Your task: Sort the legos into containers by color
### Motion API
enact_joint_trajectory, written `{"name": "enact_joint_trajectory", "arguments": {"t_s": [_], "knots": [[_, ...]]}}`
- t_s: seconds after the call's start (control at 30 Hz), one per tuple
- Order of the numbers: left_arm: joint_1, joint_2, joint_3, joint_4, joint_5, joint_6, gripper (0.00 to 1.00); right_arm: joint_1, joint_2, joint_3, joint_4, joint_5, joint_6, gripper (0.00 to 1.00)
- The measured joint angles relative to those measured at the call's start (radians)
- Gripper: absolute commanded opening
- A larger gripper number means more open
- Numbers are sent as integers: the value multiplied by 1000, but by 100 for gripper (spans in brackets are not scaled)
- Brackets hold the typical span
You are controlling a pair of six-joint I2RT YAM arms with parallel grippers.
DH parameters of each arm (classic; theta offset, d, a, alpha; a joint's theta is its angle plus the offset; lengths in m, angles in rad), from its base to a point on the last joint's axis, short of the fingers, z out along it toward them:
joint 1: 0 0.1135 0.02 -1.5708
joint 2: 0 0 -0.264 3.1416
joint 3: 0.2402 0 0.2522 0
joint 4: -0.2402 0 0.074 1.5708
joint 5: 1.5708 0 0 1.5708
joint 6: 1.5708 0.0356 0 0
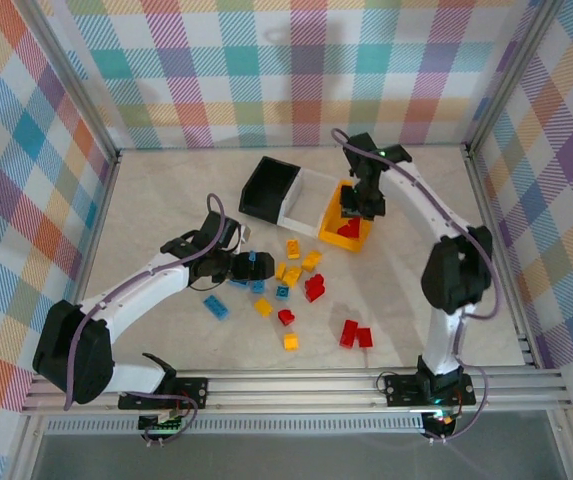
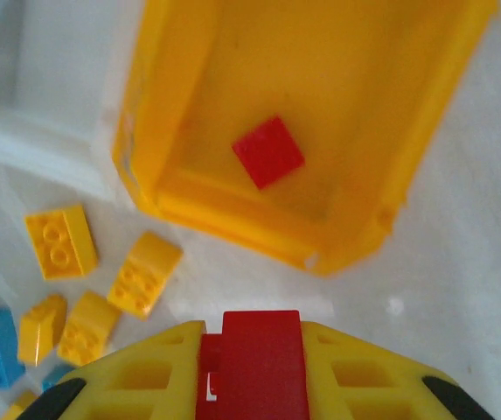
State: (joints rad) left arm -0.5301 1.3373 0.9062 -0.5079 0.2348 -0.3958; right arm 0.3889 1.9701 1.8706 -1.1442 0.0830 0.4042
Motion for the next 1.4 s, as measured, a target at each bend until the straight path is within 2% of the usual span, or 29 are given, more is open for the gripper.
{"name": "enact_joint_trajectory", "arguments": {"t_s": [0.17, 0.33, 0.63, 0.9, 1.0, 1.07, 1.17, 1.3, 1.4], "knots": [[0, -16, 2, -42, -16, 26, 100, -14, 193, 158, -3, -3, -15, 21], [0, -45, 2, -74, -27, 50, 100, -29, 299, 229, -14, -8, -21, 23], [0, -43, 3, -77, -26, 68, 100, -37, 328, 249, -32, -15, -20, 39], [0, -14, 17, -72, -19, 75, 100, -37, 317, 245, -51, -15, -20, 43], [0, -14, 24, -72, -17, 76, 100, -35, 258, 200, -60, -15, -21, 43], [0, -14, 24, -72, -18, 78, 100, -31, 150, 85, -54, -15, -21, 44], [0, -18, 24, -72, -18, 79, 100, -11, -70, -116, -80, -32, -14, 46], [0, -34, 14, -63, -16, 77, 100, 55, -378, -456, -89, -87, 42, 55], [0, -36, 3, -60, -15, 72, 100, 118, -464, -649, -83, -142, 95, 58]]}}
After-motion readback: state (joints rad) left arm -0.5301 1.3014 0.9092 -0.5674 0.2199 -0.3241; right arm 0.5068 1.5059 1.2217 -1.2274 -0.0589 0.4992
